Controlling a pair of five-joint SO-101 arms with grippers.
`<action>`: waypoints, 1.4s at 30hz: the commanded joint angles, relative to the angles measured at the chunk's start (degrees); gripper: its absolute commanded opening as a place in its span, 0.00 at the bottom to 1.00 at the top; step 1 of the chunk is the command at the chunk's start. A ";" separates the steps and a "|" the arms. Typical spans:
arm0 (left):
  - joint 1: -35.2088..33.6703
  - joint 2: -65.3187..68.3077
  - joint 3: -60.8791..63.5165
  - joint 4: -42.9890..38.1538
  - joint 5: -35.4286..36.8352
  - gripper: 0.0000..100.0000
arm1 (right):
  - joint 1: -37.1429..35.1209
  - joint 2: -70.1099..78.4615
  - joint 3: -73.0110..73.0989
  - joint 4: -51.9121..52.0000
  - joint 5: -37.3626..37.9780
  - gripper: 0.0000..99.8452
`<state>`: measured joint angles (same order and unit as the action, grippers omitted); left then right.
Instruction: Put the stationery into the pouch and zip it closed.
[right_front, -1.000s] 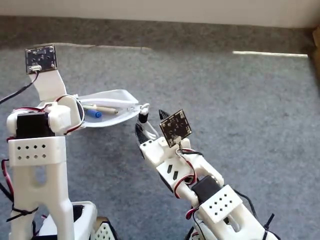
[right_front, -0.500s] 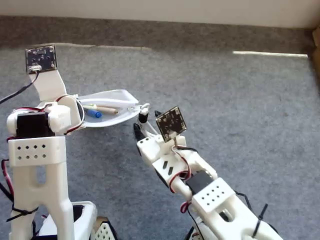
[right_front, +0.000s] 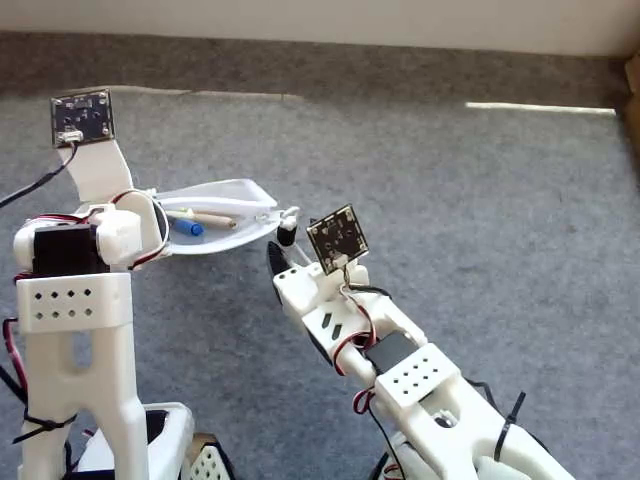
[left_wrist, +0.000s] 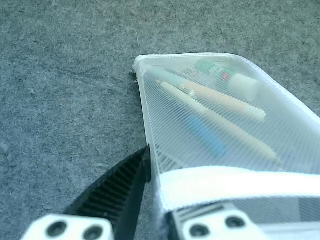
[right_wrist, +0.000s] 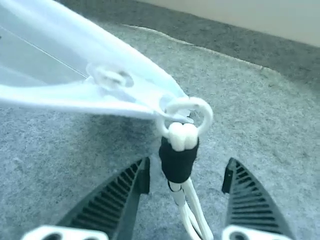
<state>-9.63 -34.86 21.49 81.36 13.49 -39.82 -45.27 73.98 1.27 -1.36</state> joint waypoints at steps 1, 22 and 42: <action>-0.13 -0.40 0.04 0.00 -0.53 0.01 | 0.75 -0.13 -4.26 -1.80 -0.35 0.22; -0.13 -0.40 0.04 0.26 -0.53 0.01 | 2.24 -0.13 -3.82 -6.81 -0.18 0.16; -0.13 -0.04 -0.04 -2.20 -0.53 0.01 | -1.71 -20.35 0.66 10.95 7.56 0.04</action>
<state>-9.63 -34.86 21.49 80.84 13.49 -39.65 -61.45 75.38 7.34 5.41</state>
